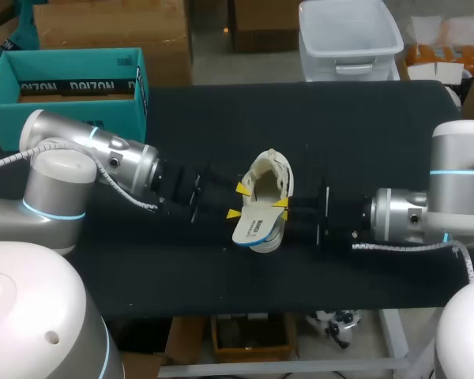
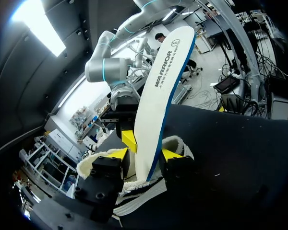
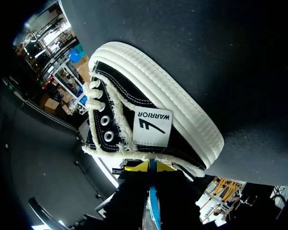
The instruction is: Open the shoe tongue, take the insole out of the shoe, put the insole back into the shoe, and pack the shoe into the shoebox
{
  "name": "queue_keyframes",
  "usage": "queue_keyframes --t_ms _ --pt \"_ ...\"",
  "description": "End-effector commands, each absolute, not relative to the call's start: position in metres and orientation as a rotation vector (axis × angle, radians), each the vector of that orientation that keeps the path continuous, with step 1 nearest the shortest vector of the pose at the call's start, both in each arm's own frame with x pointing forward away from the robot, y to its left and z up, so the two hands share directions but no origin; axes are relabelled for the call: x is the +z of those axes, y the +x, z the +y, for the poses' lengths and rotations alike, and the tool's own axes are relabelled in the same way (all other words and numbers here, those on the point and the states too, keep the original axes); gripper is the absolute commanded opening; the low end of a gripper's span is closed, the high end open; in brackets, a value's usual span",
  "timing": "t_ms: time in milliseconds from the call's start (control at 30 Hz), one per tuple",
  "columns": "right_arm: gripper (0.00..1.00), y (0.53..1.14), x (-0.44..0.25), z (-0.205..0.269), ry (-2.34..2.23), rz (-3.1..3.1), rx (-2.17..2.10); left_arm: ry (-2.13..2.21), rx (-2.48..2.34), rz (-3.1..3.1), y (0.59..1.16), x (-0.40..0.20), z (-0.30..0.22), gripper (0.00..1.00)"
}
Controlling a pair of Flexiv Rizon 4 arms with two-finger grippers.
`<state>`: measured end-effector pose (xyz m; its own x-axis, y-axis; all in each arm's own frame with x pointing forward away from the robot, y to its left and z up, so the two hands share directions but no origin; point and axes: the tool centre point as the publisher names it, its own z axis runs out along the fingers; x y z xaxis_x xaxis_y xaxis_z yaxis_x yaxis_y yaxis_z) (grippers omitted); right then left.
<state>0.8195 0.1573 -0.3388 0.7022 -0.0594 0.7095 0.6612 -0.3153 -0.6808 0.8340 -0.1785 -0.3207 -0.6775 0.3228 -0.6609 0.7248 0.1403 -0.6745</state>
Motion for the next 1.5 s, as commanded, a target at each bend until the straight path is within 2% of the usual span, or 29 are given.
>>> queue_keyframes --t_ms 33,167,233,1400,1433,1467,1500 --pt "0.00 0.817 -0.340 0.155 -1.749 -0.477 -0.788 1.003 -1.567 2.057 0.838 -0.327 -0.182 0.11" --pt "0.00 0.817 -0.340 0.155 -1.748 -0.479 -0.793 1.012 -1.564 2.068 0.840 -0.328 -0.186 0.07" --pt "0.00 0.817 -0.340 0.155 -1.742 -0.483 -0.790 1.017 -1.557 2.076 0.841 -0.330 -0.188 0.00" --pt "0.00 0.834 -0.353 0.160 -1.780 -0.550 -0.677 1.120 -1.466 2.114 0.865 -0.355 -0.202 0.00" --pt "0.05 0.834 -0.353 0.160 -1.780 -0.550 -0.677 1.119 -1.467 2.113 0.865 -0.354 -0.202 0.00" --pt "0.14 0.833 -0.352 0.160 -1.780 -0.550 -0.677 1.118 -1.468 2.112 0.865 -0.354 -0.202 0.00" --pt "0.30 0.831 -0.351 0.161 -1.781 -0.550 -0.676 1.116 -1.468 2.111 0.865 -0.354 -0.201 0.00"
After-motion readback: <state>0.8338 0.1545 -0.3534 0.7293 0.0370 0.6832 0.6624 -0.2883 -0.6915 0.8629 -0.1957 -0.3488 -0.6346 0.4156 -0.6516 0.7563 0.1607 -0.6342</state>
